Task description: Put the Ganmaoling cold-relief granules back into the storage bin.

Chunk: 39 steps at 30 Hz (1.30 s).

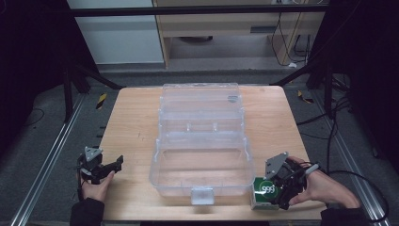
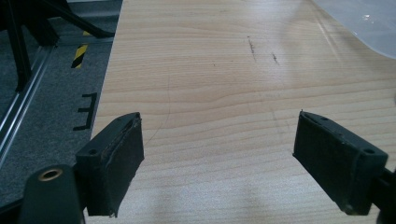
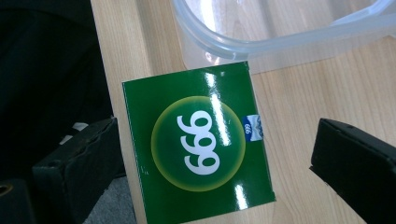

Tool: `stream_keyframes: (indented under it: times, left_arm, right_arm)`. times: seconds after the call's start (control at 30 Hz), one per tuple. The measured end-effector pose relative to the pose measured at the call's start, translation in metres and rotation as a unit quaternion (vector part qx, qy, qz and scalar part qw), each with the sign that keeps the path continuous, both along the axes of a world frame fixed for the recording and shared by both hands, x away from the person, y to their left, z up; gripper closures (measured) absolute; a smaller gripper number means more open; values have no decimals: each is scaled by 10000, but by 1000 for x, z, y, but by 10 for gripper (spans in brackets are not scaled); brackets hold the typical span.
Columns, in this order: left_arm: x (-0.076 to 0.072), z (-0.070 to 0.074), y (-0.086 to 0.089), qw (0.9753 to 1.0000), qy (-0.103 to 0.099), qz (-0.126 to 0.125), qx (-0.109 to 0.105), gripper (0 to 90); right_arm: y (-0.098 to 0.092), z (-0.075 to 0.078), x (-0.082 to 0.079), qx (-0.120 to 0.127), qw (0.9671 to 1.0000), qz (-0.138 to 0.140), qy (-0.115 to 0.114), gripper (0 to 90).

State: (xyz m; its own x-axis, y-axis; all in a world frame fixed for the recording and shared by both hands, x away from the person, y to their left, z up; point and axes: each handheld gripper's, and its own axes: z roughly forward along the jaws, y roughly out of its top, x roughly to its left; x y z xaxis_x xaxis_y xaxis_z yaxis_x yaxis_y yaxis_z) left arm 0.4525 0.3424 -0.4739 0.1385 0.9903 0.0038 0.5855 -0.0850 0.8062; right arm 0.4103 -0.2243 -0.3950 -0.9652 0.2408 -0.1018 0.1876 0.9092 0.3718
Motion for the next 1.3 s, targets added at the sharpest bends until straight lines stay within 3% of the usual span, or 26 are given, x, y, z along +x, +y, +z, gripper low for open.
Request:
stream_keyframes:
  times: [0.5,0.63,0.83,1.3]
  left_arm:
    - [0,0,0,10000,5,-8,14,152]
    - [1,-1,0,10000,23,-7,23,152]
    - [1,-1,0,10000,22,-3,31,152]
    - [1,0,0,10000,8,-1,50,152]
  right_arm:
    - [8,-25,1,-293,9992,63,263,17]
    - [10,-29,3,-367,9990,119,229,20]
    - [12,-40,5,-450,9979,189,431,50]
    - [13,-50,9,-427,9972,226,569,116]
